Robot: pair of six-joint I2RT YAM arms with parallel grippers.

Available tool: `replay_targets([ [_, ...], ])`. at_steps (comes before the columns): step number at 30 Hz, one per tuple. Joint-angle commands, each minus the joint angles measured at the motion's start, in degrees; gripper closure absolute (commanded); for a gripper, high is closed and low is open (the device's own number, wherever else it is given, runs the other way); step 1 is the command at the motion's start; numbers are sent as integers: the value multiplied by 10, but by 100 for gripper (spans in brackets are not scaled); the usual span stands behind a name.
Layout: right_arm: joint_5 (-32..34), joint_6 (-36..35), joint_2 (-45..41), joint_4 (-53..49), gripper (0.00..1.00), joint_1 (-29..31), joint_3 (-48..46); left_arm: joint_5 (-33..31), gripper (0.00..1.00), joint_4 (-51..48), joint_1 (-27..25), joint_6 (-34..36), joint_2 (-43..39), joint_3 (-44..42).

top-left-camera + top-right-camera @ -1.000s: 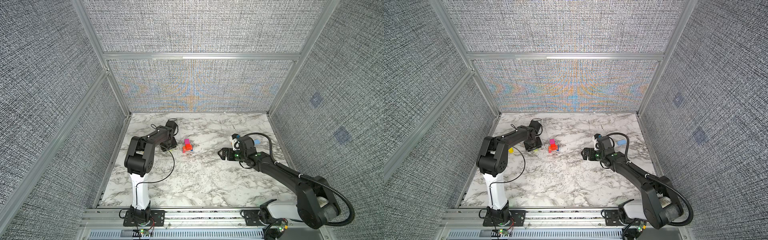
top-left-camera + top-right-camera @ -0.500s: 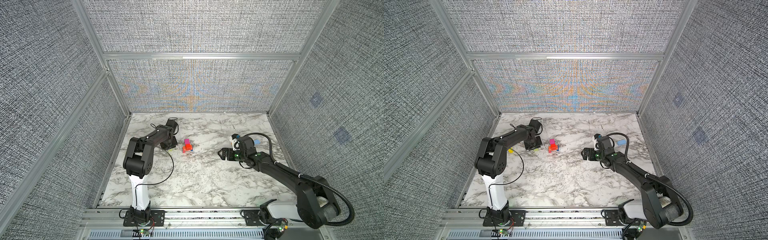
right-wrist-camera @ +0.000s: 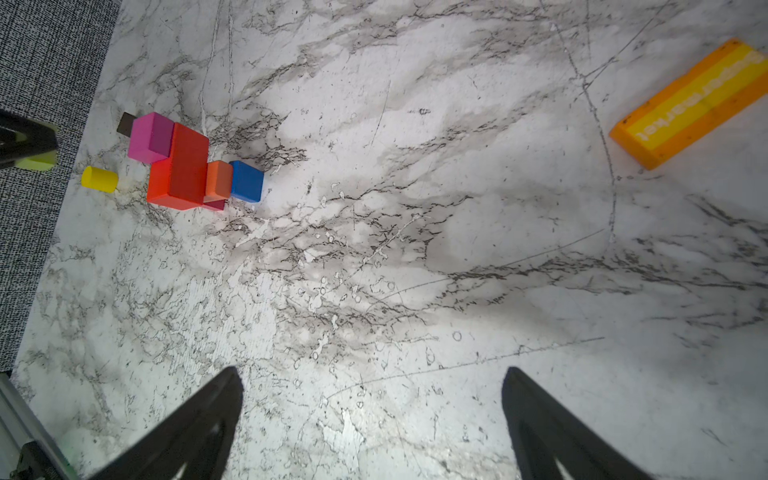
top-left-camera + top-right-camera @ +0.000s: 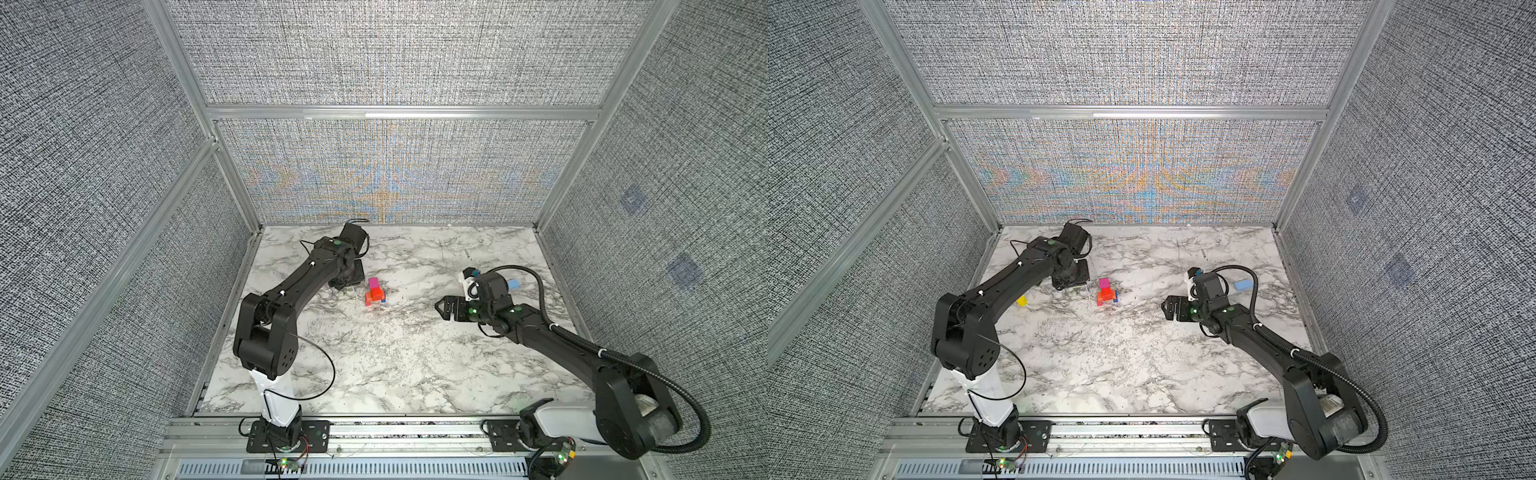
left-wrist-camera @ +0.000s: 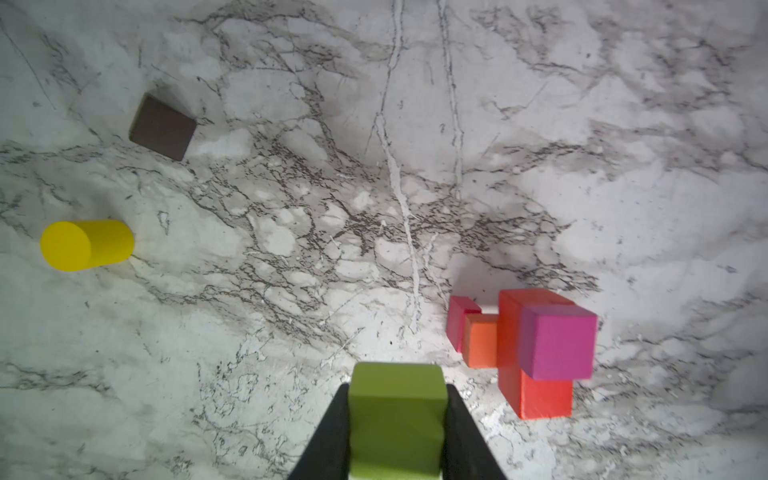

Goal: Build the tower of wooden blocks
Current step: 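Carry the lime green cube with the left gripper over the stack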

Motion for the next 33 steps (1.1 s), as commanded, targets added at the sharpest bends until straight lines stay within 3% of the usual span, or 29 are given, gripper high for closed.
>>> replay_targets([
  [1,3,-2,-1,-2,1,0,4,11,73,-32,-15,11,-3,18],
  [12,4,-2,-5,-4,1,0,4,13,73,-38,-67,-13,20,44],
  [33,2,-2,-11,-7,1,0,2,14,72,-36,-89,-56,93,84],
])
